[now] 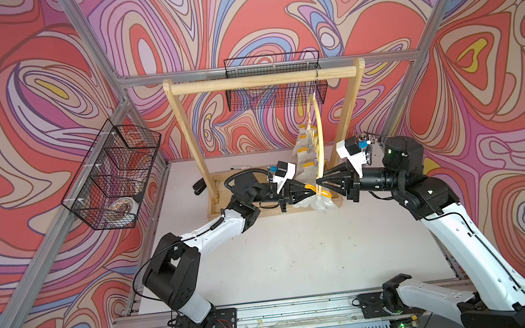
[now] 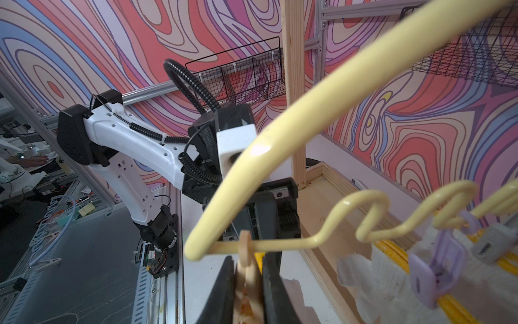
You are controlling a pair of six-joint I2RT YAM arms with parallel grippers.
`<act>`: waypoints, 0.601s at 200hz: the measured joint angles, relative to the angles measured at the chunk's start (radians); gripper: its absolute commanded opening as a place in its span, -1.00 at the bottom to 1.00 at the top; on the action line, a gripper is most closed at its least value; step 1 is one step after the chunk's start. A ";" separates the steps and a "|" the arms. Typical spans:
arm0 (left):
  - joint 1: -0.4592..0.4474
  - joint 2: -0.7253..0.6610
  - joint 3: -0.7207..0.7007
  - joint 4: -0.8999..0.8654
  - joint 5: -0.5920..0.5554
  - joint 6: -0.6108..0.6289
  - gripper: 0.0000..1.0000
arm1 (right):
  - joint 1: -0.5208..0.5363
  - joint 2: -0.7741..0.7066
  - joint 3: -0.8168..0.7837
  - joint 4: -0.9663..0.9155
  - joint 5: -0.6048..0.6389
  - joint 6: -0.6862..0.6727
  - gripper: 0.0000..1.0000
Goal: Clip the gloves onto a hanger to dry
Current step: Clamp the glove onto the hanger.
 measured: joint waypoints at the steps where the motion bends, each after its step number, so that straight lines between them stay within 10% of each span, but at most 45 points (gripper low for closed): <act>1: 0.000 0.000 0.000 0.000 0.000 0.000 -1.00 | 0.000 0.000 0.000 0.001 0.000 0.000 -1.00; 120: 0.001 0.072 0.029 0.159 0.024 -0.225 -1.00 | 0.000 -0.021 -0.018 0.024 0.040 0.001 -1.00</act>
